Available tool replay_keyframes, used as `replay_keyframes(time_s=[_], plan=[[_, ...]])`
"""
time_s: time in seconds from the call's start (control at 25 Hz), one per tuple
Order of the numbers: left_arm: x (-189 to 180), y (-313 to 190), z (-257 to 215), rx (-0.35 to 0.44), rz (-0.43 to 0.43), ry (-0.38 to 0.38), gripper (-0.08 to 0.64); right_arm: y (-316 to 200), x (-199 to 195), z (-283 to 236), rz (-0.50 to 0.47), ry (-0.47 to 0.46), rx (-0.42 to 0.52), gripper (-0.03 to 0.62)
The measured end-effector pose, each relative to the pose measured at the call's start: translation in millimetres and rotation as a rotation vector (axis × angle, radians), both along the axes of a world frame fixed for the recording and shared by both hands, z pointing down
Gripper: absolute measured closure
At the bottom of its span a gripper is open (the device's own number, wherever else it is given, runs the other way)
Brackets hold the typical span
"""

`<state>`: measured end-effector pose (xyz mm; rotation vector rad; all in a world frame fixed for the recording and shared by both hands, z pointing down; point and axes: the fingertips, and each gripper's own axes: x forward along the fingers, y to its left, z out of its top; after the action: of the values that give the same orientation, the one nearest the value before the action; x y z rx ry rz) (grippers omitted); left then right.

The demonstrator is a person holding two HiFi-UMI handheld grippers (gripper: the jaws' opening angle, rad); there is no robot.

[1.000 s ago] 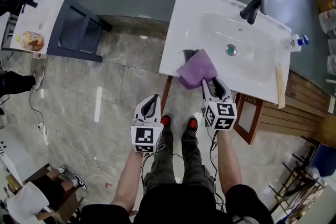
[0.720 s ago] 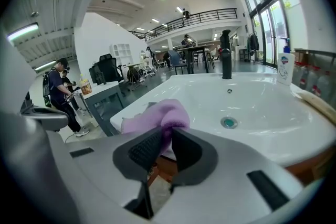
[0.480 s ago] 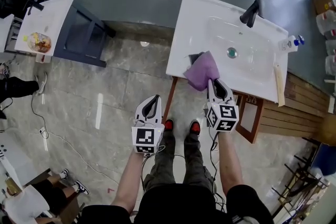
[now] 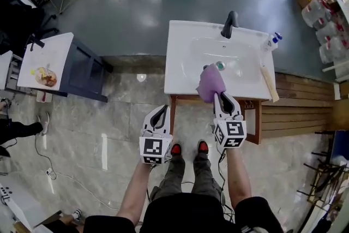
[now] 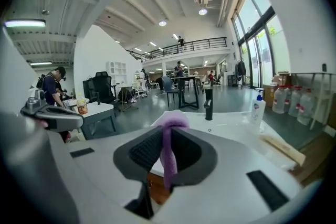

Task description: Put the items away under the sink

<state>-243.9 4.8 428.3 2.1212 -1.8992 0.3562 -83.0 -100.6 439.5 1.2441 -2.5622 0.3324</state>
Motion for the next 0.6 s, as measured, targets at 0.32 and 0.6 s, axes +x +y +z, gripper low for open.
replay_keyframes(time_s=[0.32,0.6], plan=[[32,-5,-51,0.104,0.142,-0.009,0.554,32,52,-55,0.134,0.005,0.105,0.522],[69,5,-65,0.14,0.231,-0.01,0.554,69,91,-80,0.186,0.02,0.163,0.522]])
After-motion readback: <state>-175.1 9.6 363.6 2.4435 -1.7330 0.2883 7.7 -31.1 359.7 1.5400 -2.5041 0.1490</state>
